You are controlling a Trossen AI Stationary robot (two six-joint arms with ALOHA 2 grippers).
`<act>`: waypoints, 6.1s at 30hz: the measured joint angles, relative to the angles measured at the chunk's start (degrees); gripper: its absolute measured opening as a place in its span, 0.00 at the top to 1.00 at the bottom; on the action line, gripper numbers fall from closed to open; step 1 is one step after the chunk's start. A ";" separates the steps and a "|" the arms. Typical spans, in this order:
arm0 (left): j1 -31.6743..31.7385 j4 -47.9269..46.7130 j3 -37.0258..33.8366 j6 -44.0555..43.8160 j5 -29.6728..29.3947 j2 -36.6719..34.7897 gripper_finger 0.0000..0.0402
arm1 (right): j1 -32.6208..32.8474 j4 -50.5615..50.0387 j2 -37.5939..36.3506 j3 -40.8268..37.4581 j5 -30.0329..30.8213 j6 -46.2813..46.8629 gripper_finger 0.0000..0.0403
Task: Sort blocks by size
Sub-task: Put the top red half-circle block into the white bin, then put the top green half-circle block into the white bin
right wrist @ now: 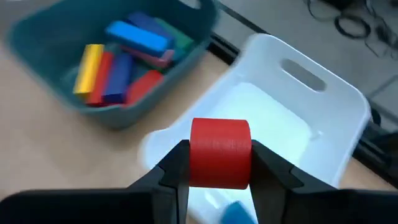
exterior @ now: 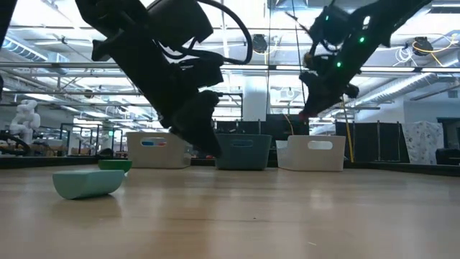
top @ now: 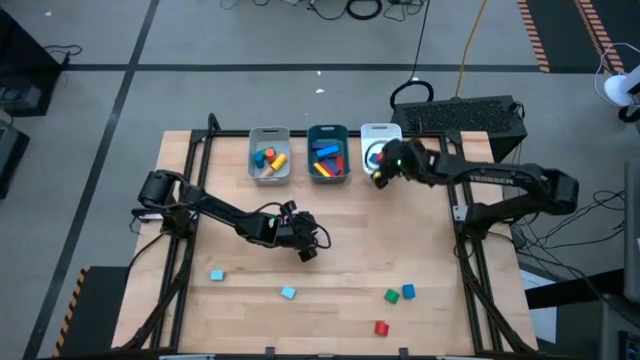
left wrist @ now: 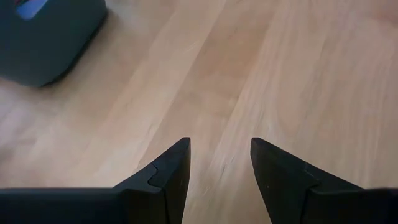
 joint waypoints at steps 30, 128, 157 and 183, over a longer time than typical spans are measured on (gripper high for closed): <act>0.00 -5.58 0.04 -2.77 2.83 -0.88 0.57 | -14.31 8.13 16.02 2.81 -15.79 -4.96 0.50; 1.03 4.88 -7.87 -9.46 19.32 -10.73 0.65 | 38.80 20.06 6.01 -2.84 -3.18 -17.70 0.50; 1.20 21.25 -7.80 -3.68 31.31 -10.78 0.65 | 41.44 43.71 18.64 -2.82 -6.98 -54.23 0.33; 1.25 22.26 -7.78 1.97 32.35 -10.78 0.65 | 40.78 40.49 28.24 7.54 -3.81 -63.21 0.44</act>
